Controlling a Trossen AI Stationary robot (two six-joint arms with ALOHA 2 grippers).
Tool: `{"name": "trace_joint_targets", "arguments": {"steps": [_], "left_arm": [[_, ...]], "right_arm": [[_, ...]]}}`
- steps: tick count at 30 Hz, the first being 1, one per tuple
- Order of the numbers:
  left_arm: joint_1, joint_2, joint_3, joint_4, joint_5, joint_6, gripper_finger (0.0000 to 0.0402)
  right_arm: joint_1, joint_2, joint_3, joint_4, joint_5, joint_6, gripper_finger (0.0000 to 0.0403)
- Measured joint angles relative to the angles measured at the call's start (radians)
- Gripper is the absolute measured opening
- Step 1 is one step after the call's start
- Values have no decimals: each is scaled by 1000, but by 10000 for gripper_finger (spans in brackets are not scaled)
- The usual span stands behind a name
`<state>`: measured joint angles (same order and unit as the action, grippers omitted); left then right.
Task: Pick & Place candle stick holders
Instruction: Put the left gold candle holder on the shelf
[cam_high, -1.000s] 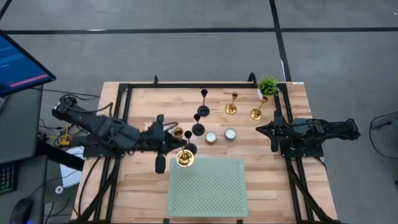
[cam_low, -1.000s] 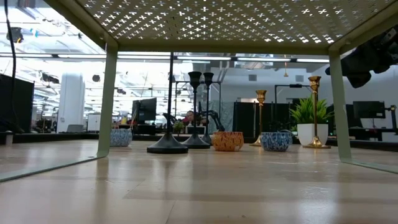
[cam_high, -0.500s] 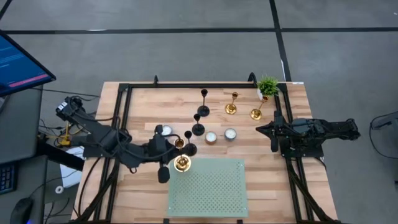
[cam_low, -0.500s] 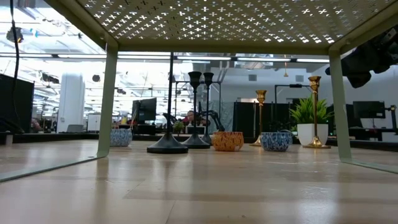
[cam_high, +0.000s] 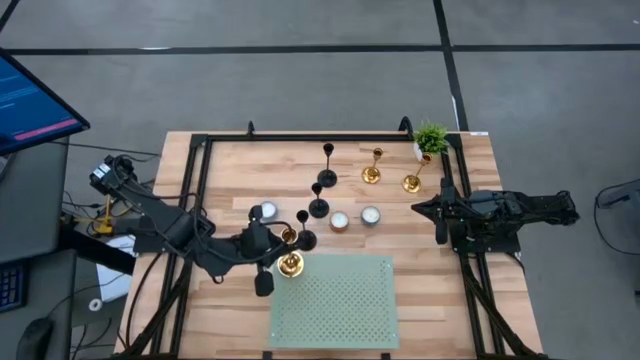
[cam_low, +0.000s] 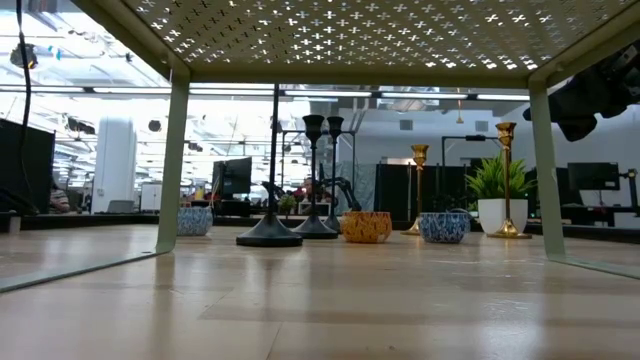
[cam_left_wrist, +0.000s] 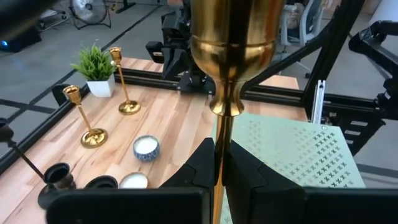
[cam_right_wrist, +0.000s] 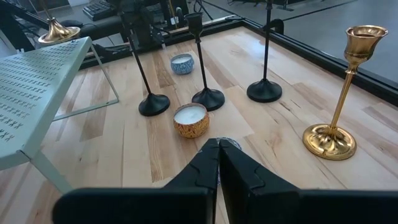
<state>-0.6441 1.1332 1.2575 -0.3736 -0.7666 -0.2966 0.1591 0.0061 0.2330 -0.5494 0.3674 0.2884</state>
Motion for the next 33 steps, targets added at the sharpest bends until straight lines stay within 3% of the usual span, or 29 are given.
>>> {"name": "trace_joint_targets", "arguments": {"steps": [33], "left_arm": [[-10,55,2,7,-1,24,15]], "right_arm": [[0,0,0,3,0,0,6]]}}
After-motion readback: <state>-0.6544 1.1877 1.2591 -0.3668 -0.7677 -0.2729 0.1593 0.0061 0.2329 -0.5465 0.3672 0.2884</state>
